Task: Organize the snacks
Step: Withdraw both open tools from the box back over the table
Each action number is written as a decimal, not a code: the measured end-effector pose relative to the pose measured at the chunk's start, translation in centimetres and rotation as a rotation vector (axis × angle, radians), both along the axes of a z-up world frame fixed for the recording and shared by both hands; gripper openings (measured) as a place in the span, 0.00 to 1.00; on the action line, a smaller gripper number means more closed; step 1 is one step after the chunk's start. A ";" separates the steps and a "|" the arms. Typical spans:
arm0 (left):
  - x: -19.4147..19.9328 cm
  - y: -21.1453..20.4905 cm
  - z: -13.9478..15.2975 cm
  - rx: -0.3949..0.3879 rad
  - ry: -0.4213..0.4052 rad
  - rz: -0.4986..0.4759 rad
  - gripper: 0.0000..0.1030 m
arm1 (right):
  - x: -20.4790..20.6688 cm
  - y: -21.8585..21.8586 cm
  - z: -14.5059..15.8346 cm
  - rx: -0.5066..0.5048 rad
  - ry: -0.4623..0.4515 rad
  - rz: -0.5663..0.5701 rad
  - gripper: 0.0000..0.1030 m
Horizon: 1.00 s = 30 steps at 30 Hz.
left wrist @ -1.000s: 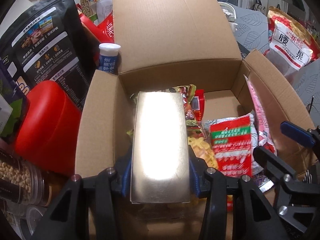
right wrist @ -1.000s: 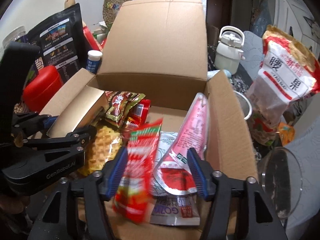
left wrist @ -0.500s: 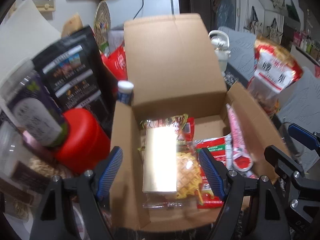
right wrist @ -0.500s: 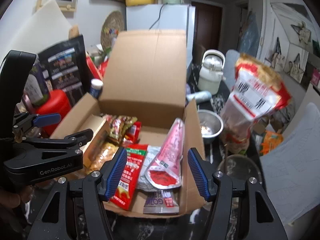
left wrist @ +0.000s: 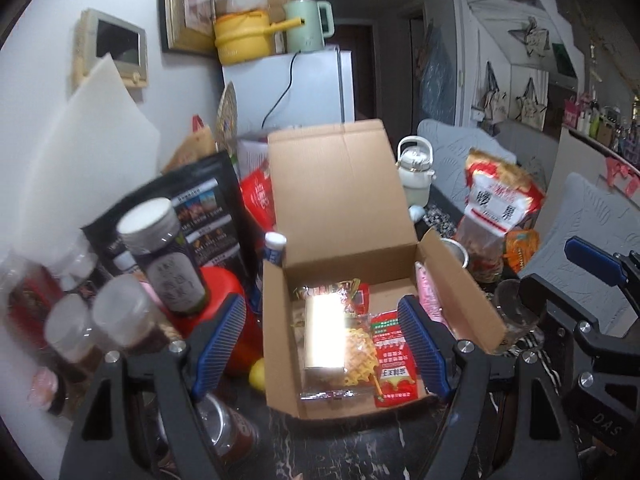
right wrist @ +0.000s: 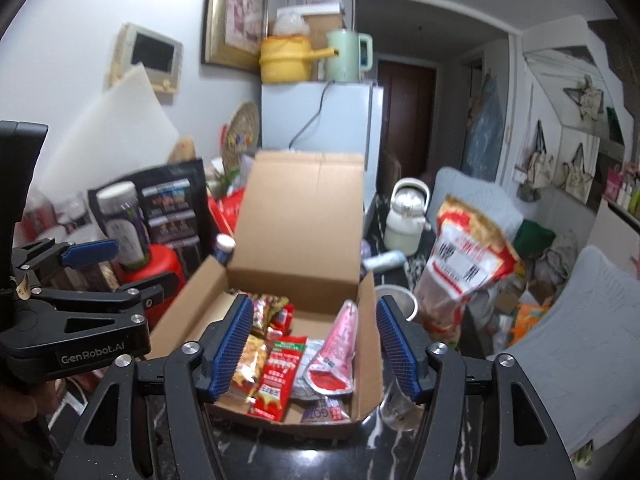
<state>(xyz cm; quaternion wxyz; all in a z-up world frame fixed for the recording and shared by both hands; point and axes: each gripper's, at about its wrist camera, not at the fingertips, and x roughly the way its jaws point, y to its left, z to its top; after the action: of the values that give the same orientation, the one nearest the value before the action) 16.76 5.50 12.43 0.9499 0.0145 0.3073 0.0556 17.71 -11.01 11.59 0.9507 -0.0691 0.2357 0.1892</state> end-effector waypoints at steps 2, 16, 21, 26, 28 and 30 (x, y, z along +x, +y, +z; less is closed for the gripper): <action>-1.2 -0.2 0.7 0.004 -0.020 -0.007 0.76 | -1.1 -0.2 0.7 0.008 -0.026 0.004 0.68; -9.2 -1.0 2.4 0.022 -0.106 -0.025 0.77 | -8.9 -2.0 2.5 0.032 -0.088 -0.003 0.80; -11.3 -1.2 1.9 0.022 -0.119 -0.035 0.77 | -10.9 -2.9 1.9 0.061 -0.082 -0.022 0.81; -12.7 -1.3 0.5 0.016 -0.104 -0.049 0.77 | -12.6 -3.6 1.0 0.063 -0.078 -0.055 0.81; -13.0 -1.2 -0.3 0.003 -0.087 -0.055 0.77 | -13.0 -3.6 0.5 0.059 -0.073 -0.060 0.81; -13.4 -1.1 -1.0 -0.008 -0.076 -0.058 0.77 | -13.5 -3.7 0.0 0.056 -0.064 -0.068 0.81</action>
<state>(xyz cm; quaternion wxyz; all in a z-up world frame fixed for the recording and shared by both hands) 3.39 4.36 11.42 0.9621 0.0174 0.2706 0.0274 4.19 -14.75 11.57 0.9652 -0.0406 0.2020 0.1610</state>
